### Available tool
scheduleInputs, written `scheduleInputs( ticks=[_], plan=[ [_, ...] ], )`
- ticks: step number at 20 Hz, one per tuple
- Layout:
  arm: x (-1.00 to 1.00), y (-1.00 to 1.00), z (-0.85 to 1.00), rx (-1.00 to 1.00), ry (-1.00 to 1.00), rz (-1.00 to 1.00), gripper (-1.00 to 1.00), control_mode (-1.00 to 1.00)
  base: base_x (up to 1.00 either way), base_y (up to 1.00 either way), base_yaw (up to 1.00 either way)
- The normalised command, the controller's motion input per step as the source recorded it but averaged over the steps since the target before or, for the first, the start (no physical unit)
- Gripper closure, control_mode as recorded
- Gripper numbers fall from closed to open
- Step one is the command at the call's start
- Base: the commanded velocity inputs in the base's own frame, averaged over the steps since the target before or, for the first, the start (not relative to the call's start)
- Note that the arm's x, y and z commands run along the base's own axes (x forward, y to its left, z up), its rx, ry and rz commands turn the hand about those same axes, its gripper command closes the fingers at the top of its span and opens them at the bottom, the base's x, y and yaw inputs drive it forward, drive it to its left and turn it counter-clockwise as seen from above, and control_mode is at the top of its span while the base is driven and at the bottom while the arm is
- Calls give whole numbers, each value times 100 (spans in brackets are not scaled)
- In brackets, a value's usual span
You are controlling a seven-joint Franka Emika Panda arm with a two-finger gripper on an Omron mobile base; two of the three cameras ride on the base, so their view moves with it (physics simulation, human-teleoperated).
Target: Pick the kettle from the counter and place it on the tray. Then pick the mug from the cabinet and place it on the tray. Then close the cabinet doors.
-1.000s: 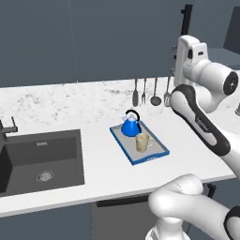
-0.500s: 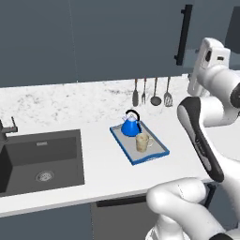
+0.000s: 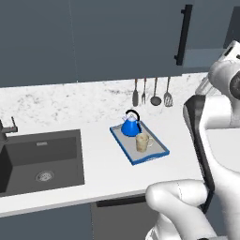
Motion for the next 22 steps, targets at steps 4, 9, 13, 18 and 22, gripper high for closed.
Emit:
scheduleInputs(
  ticks=[4,9,13,18,22],
  plan=[
    [-50,-50,-1,58,0,-1,-100,-100,0,0,0],
    [-59,-36,-13,72,-22,0,-100,-100,0,0,0],
    [-5,-18,-15,75,-6,-8,-100,-100,0,0,0],
    [-1,0,-7,67,-6,-4,-100,-100,0,0,0],
    [-10,0,0,59,-4,0,-100,-100,0,0,0]
  ],
)
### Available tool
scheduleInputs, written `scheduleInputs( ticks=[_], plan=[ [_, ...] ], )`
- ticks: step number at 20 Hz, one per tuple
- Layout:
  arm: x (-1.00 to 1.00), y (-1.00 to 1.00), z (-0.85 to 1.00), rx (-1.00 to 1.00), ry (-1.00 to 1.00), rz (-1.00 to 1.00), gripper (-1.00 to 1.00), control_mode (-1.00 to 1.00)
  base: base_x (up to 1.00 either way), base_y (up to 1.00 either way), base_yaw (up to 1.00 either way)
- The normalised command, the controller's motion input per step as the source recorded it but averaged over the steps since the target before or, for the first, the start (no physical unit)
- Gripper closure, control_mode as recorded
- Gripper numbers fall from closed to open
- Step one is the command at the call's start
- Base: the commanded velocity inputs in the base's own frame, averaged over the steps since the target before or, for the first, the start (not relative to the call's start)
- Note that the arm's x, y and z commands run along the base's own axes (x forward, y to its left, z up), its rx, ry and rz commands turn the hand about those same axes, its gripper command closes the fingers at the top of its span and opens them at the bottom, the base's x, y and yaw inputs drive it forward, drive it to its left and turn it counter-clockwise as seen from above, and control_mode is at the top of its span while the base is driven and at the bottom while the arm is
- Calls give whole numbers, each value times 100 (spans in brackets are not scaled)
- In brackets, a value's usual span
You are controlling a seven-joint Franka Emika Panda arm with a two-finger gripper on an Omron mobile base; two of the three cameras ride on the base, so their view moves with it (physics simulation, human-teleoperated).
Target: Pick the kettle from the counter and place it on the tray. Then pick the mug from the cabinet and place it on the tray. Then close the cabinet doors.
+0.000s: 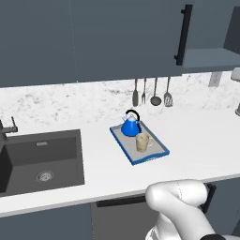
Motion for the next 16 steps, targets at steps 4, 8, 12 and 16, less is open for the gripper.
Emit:
scheduleInputs(
  ticks=[4,8,12,16],
  plan=[
    [-17,0,0,59,0,0,-100,-100,0,0,0],
    [0,0,0,54,0,0,-100,-100,0,0,0],
    [-3,1,-4,48,0,0,-100,-100,0,0,0],
    [-7,0,-5,45,0,0,-100,-100,0,0,0]
  ],
)
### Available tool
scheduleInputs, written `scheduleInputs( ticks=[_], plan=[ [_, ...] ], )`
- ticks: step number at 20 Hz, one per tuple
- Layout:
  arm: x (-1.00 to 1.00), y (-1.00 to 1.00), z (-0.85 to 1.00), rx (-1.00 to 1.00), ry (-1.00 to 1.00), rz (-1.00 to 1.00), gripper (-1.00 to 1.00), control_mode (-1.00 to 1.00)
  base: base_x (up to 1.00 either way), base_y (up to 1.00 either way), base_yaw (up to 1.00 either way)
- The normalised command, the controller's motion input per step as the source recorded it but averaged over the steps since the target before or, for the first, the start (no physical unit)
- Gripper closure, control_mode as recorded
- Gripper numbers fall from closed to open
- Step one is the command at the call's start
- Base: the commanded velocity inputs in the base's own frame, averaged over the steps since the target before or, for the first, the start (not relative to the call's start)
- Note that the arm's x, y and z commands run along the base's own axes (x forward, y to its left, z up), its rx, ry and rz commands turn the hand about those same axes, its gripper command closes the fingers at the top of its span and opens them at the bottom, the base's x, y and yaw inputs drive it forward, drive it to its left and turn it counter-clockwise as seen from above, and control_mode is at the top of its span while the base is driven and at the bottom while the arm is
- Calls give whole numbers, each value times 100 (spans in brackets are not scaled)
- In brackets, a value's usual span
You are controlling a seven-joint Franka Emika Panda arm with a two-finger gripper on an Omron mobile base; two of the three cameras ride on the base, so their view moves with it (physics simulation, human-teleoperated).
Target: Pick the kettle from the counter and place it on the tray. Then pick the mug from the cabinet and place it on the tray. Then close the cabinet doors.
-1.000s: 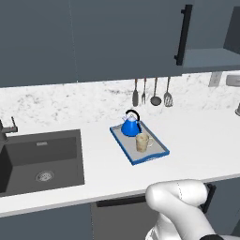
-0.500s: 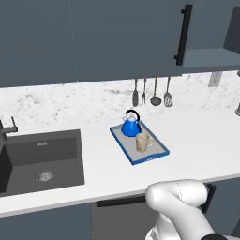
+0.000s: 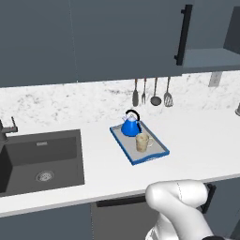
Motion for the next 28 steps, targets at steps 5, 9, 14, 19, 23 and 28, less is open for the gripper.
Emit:
scheduleInputs(
  ticks=[5,9,14,19,23,28],
  plan=[
    [-6,0,-2,40,0,0,-100,-100,0,0,0],
    [-2,0,-1,39,-2,0,-100,-100,0,0,0],
    [-1,0,-2,38,-3,0,-100,-100,0,0,0],
    [-3,-8,0,38,-2,0,-100,-100,0,0,0],
    [0,-18,-2,24,-1,0,-100,-100,0,0,0],
    [4,-27,-4,8,-4,0,-100,-100,0,0,0]
  ],
)
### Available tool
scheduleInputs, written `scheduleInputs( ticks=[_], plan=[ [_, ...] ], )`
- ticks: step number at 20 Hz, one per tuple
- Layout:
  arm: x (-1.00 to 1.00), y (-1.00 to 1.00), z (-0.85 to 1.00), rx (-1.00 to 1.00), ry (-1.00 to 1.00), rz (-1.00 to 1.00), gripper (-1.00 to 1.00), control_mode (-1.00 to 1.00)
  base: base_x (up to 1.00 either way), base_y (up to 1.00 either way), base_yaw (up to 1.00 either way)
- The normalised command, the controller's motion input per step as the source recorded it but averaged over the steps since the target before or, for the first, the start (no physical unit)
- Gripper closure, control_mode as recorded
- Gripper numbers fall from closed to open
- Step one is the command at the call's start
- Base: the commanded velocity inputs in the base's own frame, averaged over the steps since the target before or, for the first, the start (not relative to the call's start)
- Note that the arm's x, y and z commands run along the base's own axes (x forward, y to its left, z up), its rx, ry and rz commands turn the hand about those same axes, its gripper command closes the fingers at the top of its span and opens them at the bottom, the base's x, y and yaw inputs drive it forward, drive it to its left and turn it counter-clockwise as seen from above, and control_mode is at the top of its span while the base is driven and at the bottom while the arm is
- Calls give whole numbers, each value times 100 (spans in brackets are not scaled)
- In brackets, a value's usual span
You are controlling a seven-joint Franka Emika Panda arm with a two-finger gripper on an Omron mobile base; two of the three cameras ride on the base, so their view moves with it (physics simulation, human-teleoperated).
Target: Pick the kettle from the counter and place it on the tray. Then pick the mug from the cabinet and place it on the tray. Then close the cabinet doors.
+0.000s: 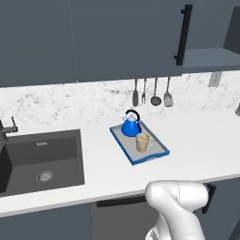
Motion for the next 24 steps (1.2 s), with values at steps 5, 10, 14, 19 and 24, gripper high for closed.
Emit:
scheduleInputs(
  ticks=[5,10,14,19,24],
  plan=[
    [6,-32,0,3,-9,-1,-100,-100,0,0,0],
    [5,-35,0,1,-8,0,-100,-100,0,0,0],
    [1,-36,0,1,-15,-2,-100,-100,0,0,0],
    [-2,-30,-1,2,-19,-3,-100,-100,0,0,0],
    [-2,-23,-2,-8,-25,-10,-100,-100,0,0,0]
  ],
)
